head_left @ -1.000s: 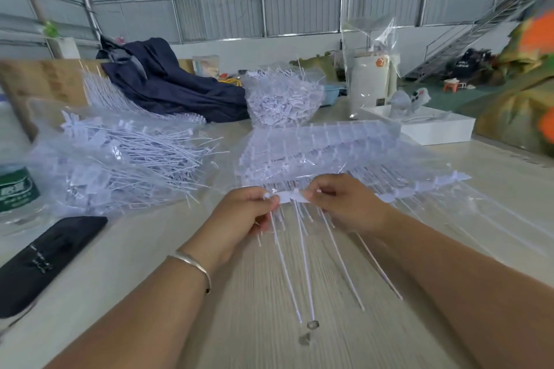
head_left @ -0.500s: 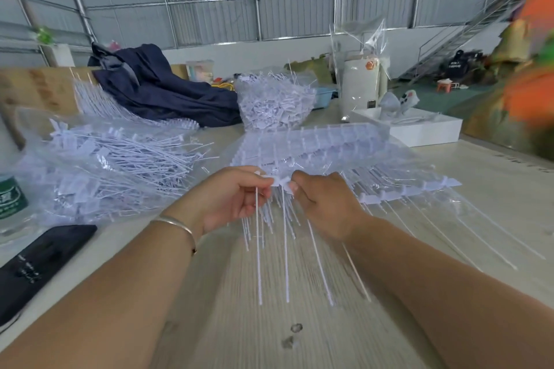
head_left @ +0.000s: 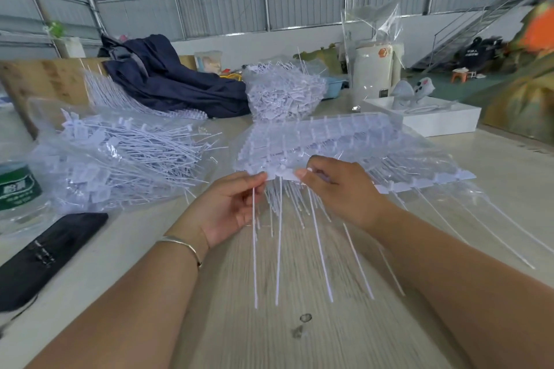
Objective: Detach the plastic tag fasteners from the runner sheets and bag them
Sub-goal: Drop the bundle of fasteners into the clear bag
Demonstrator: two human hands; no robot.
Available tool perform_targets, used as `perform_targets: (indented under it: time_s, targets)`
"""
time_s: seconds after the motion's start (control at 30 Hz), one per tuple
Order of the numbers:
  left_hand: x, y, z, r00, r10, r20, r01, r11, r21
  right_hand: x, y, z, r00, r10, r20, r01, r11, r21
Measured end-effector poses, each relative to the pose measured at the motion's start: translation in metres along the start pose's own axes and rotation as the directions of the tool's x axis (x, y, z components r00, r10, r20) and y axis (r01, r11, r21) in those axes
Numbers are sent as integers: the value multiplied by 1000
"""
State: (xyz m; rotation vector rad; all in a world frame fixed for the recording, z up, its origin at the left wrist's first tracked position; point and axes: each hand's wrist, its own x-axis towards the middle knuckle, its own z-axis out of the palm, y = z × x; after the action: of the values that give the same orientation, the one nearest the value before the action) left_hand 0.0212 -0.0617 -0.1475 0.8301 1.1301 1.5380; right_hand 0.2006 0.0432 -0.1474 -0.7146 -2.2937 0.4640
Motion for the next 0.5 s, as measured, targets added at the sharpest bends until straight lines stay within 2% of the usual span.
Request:
perform_targets:
  time_s: [0.13,0.23,0.3,0.4,0.5]
  targets:
    - [2,0,2,999,19,-27,-18,999,36,-1,-4,-6,995,-95,-28,90,983,-159]
    - [-1,0,2,997,-9,73,11,1000,-20,-2,-7,-5,995,-96,11,96,988,-121]
    - [-3,1,2,985,-18,170,31,997,-73,-4,-8,-6,996,-81,43,79,996,40]
    - [-5,-1,7,962,-14,274,49,992,-120,-7,-18,-8,991,-105,78,71,933,353]
    - [-6,-5,18,905,-41,423,148,963,-225,-8,-29,-6,985,-142,97,78,870,487]
